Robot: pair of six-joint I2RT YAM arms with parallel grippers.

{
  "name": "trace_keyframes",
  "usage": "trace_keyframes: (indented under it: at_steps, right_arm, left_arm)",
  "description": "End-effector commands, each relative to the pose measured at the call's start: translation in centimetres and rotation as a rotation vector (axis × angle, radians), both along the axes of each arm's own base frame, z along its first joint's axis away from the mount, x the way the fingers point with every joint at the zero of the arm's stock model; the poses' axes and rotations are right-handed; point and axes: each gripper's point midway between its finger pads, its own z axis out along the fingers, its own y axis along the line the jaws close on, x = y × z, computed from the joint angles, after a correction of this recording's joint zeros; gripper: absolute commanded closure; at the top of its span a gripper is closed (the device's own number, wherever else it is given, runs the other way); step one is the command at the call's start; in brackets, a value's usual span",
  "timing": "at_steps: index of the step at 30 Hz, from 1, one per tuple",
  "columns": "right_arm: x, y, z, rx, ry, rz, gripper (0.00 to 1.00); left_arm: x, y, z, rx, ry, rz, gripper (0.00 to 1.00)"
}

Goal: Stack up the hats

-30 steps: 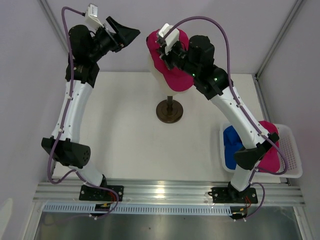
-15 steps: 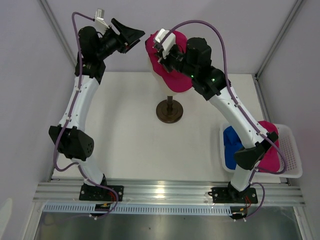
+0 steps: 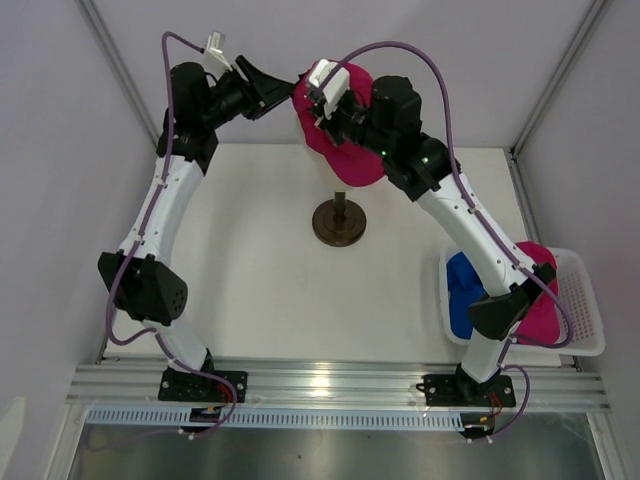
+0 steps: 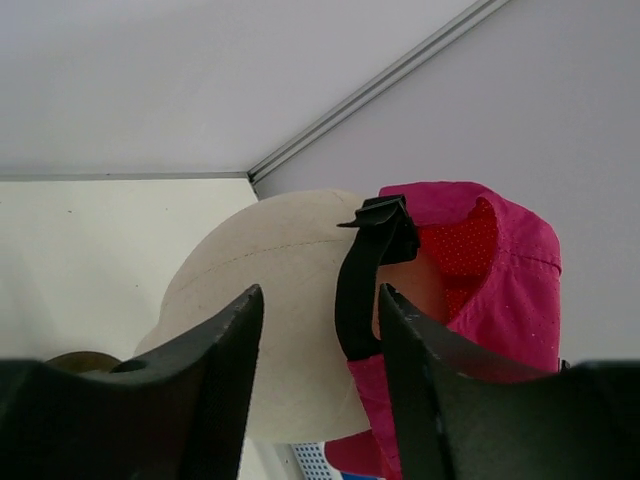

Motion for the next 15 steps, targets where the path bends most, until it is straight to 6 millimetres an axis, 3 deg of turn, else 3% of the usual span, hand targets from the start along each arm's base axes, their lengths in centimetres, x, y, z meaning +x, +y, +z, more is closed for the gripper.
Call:
trace_keyframes:
  at_steps: [1,3,8,12,15]
  right_arm:
    - [-0.8,-0.1,2.1,0.032,-0.054,0.013,0.89]
    - [-0.7,-0.2,1.9,0.028,-0.054,0.01,0.89]
    - [-0.8,0.0,1.7,0.025,-0.053,0.02,0.87]
    - [-0.8,-0.1,1.6,0.02,-0.055,0.02,0.85]
    - [-0.8,-0.3,1.5,0.019,-0.058,0.015,0.83]
  left_arm:
    - [-2.3,-0.2,3.6,0.041,-0.14,-0.005,0.5]
    - [-2.2,-0.5,3.4,0.065,-0.148,-0.001,0.52]
    - [-2.4,-1.9,3.9,0.101,-0.172,-0.011,0.69]
    - [-1.8,-1.6,3.8,0.14,-0.184,0.052,0.99]
    - [-1.4,-0.2,4.6,0.177,-0.218,0.167,0.99]
